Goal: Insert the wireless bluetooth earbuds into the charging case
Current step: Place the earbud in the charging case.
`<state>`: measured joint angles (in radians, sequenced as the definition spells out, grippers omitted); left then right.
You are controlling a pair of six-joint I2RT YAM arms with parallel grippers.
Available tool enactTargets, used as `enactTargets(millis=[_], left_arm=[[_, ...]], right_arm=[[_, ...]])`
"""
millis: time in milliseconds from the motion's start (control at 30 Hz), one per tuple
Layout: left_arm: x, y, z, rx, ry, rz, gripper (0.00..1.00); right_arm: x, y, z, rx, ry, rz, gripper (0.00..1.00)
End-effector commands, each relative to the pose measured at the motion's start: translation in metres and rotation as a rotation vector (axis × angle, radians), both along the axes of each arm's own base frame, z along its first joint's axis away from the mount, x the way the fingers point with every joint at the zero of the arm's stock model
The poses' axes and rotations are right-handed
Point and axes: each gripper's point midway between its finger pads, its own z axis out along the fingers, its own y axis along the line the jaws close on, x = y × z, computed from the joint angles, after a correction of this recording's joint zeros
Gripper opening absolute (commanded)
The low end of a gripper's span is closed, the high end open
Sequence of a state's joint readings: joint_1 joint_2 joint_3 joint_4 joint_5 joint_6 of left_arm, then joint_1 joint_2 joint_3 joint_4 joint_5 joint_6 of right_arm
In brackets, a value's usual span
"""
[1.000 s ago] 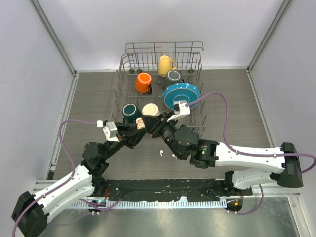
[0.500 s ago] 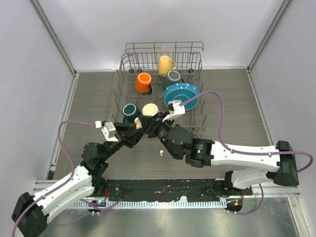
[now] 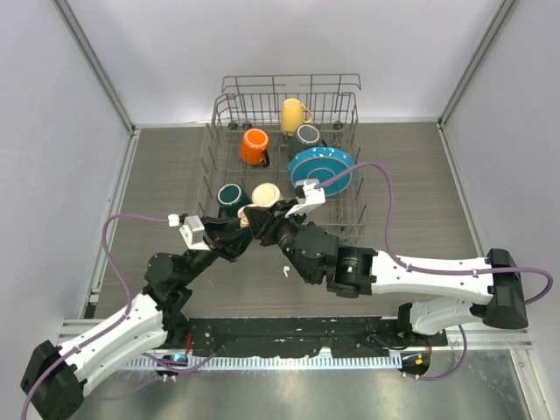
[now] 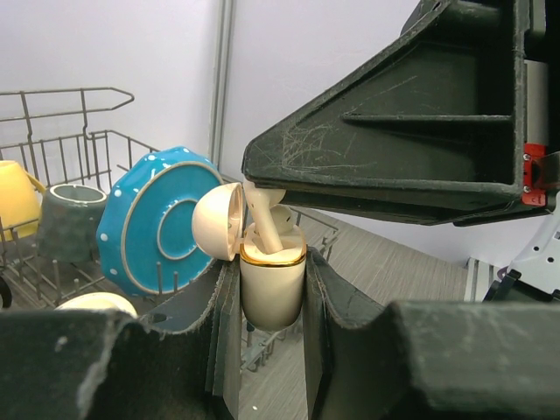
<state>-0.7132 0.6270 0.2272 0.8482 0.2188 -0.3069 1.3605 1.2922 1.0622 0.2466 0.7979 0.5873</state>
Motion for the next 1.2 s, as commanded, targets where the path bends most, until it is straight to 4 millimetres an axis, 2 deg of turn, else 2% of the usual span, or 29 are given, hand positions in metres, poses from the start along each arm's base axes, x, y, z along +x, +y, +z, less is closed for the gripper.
enactTargets(millis=[0, 333, 600, 933, 1167], left_arm=[[-0.001, 0.005, 0.016, -0.042, -0.051, 0.019, 0.0], [-0.003, 0.006, 0.015, -0.048, -0.047, 0.014, 0.0], [0.0, 0.012, 0.022, -0.072, -0.062, 0.051, 0.0], [0.004, 0.018, 0.029, -0.096, -0.086, 0.094, 0.0], [0.003, 0.021, 0.036, -0.108, -0.115, 0.109, 0.0]], right_arm=[[-0.002, 0.004, 0.023, 0.061, -0.015, -0.008, 0.01], [-0.001, 0.002, 0.031, 0.067, -0.027, -0.022, 0.01], [-0.004, 0.007, 0.018, 0.042, -0.009, -0.003, 0.01], [-0.006, 0.01, 0.014, 0.027, -0.002, 0.011, 0.01], [-0.009, 0.011, 0.02, 0.055, 0.015, 0.03, 0.01]])
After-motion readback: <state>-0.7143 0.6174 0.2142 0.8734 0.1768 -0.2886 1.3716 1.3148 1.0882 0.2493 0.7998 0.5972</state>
